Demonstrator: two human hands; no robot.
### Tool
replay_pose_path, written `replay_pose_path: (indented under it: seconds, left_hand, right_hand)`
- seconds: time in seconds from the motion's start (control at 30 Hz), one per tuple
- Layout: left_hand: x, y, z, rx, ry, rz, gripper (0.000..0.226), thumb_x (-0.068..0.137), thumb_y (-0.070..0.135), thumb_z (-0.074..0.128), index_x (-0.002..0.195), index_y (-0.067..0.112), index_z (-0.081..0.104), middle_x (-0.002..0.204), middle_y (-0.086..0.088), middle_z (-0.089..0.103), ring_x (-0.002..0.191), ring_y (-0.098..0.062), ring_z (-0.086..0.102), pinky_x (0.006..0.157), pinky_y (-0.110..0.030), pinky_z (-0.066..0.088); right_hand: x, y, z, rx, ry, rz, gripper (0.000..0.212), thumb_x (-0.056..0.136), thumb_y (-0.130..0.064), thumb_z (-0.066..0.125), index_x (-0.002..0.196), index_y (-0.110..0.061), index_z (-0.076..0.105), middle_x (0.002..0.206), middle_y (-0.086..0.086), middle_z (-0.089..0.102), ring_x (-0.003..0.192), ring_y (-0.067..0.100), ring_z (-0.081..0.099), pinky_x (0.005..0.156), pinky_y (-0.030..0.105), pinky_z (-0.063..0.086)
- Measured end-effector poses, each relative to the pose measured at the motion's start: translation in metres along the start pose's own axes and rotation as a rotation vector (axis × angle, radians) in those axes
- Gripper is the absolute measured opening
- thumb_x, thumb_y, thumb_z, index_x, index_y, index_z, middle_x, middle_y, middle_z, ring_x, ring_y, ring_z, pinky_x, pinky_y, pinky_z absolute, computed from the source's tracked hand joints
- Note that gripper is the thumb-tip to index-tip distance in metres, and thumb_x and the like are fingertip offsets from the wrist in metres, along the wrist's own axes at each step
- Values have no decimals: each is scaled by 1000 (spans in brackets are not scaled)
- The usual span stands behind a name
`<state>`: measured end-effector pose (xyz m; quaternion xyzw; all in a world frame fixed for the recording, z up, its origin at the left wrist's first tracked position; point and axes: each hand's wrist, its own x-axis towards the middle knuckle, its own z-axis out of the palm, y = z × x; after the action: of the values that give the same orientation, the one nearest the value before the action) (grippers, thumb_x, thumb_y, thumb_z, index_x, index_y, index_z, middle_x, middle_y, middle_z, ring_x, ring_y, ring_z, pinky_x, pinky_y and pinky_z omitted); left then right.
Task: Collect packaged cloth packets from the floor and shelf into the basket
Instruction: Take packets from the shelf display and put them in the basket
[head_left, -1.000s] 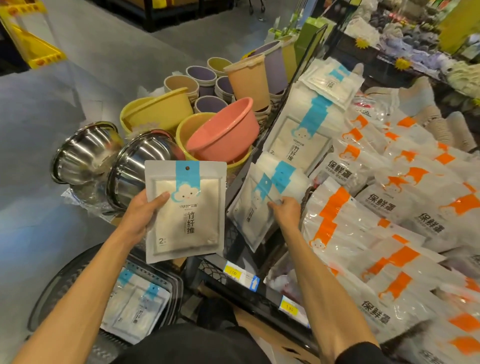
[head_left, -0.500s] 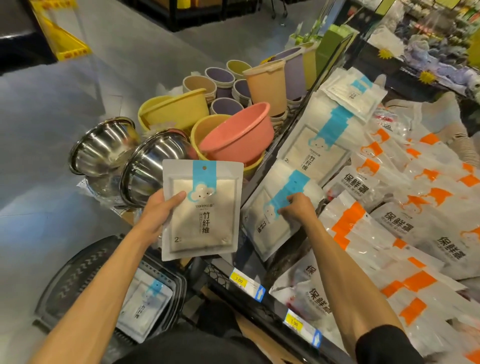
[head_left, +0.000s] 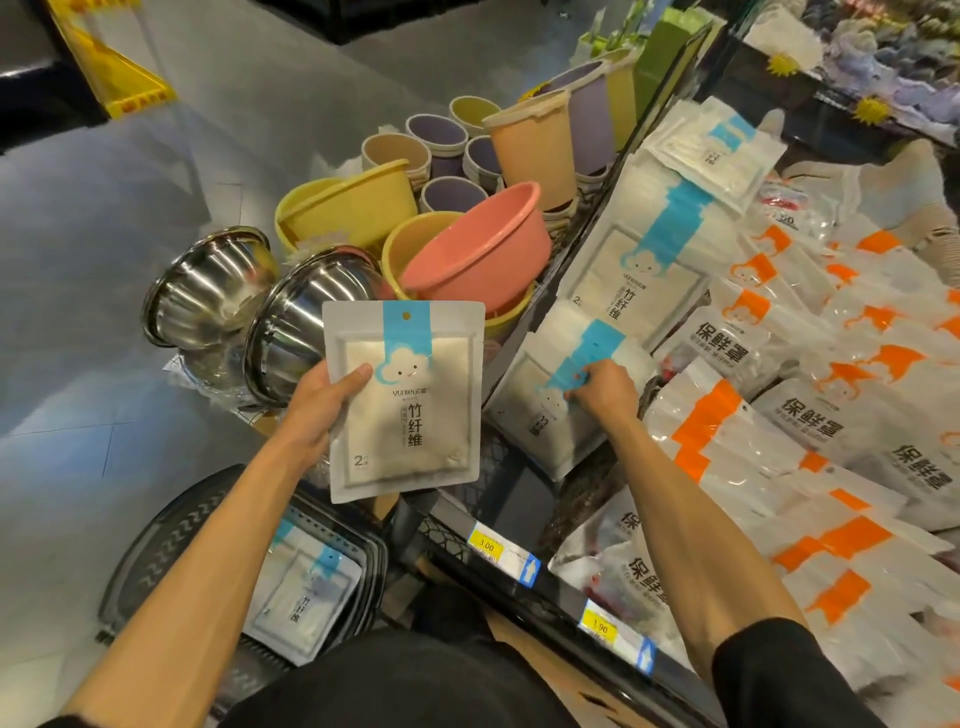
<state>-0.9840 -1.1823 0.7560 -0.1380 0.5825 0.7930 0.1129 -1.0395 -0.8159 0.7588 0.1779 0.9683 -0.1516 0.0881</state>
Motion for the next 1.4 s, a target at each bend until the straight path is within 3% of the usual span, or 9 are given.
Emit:
replay_pose_path:
  seconds: [0.13,0.27,0.5,0.77,0.93,1.17,1.3,1.4]
  left_hand:
    - [0,-3,-1,-6,11,-14,24,96,14,62,119,19,64,113,-6,75,108,-27,70,89,-44,58]
    - [-1,-3,-3,-8,10,-12,26,95,14,63,120,18,64,117,-9,74,110,-28,70,92,-46,57]
    - [-3,-2,2,5,13,-28,22,97,12,61,118,18,64,109,-5,76,102,-23,73,75,-33,62]
    - [-5,-1,1,21,27,-53,25,95,15,64,120,18,63,114,-10,74,107,-29,71,91,-50,56]
    - [-6,2,3,53,22,-48,22,96,15,63,118,19,64,112,-9,75,104,-27,72,87,-48,58]
    - [-8,3,10,93,-26,-46,27,97,15,62,124,12,62,113,-10,75,102,-26,73,80,-39,62]
    - [-10,5,15,113,-54,-51,20,97,15,63,117,15,64,111,-10,75,100,-26,73,81,-42,60]
    - [-17,9,27,109,-99,-27,18,98,12,61,116,15,64,103,-5,77,92,-21,75,68,-32,62]
  right_hand:
    - [-1,6,7,30,13,1,29,80,-24,82,100,-7,70,104,13,70,93,30,66,75,38,54]
    - [0,8,6,53,10,-8,28,80,-23,82,100,-6,70,106,12,69,95,29,65,76,39,54]
    - [1,8,6,62,16,-12,35,81,-24,82,110,-9,69,115,11,68,102,28,66,85,47,57]
    - [-1,8,6,42,43,-39,35,84,-22,79,115,-9,70,117,13,67,102,30,66,85,48,57]
    - [-4,6,3,31,26,-41,37,87,-20,75,121,-10,66,120,13,66,102,29,65,85,45,56]
    - [-12,5,-19,-55,-33,-46,26,87,-24,67,108,-10,64,108,12,66,93,29,62,73,36,53]
    - [-20,-2,-37,-103,-78,-62,41,90,-24,65,126,-9,57,121,13,62,107,30,60,85,39,53]
    - [-34,-7,-52,-198,-95,-100,52,91,-31,65,136,-9,50,129,18,56,114,34,56,92,43,51]
